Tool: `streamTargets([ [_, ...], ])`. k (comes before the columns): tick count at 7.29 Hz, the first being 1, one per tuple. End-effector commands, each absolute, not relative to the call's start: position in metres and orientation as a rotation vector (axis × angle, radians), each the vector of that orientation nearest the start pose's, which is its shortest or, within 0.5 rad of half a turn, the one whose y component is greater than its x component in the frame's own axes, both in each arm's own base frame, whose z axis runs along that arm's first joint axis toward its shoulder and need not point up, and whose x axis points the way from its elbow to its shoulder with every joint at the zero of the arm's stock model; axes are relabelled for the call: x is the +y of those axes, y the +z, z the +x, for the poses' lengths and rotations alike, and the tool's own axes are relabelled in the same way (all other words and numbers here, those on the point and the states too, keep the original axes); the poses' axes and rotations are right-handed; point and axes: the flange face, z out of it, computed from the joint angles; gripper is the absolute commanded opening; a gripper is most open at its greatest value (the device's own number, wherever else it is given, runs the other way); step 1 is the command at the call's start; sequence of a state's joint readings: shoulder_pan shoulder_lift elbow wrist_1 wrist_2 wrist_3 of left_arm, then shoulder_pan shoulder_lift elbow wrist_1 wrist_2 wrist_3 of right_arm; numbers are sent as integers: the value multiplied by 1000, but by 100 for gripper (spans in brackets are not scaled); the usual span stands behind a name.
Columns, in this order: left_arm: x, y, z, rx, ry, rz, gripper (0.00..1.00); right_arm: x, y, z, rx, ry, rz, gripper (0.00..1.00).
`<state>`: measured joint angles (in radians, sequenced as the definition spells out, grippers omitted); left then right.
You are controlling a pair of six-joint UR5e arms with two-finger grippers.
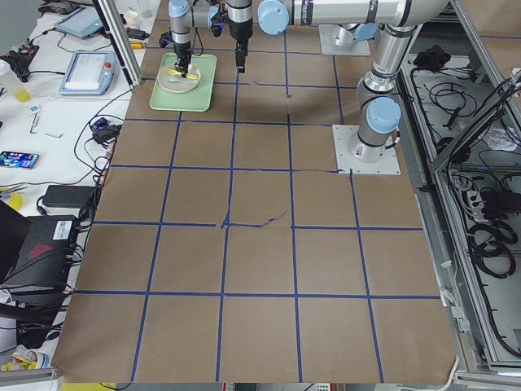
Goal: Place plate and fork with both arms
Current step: 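Reach the right gripper into the plate and grasp the yellow fork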
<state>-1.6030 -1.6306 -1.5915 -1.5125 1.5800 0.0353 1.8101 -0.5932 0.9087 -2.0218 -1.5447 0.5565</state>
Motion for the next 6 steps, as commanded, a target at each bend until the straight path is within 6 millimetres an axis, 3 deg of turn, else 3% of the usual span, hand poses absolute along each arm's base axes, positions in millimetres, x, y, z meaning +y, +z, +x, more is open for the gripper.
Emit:
streamTargets([
  [1, -510, 453, -149, 3130, 34, 106, 100, -780, 199, 330, 3024, -185, 458, 0],
  [3, -510, 453, -149, 3130, 34, 106, 100, -777, 227, 329, 3025, -220, 391, 1],
  [4, -510, 454, -149, 3130, 31, 106, 100, -772, 242, 326, 3045, -231, 265, 1],
  [6, -511, 453, -148, 3130, 34, 106, 100, -759, 245, 285, 3093, -171, -24, 0],
])
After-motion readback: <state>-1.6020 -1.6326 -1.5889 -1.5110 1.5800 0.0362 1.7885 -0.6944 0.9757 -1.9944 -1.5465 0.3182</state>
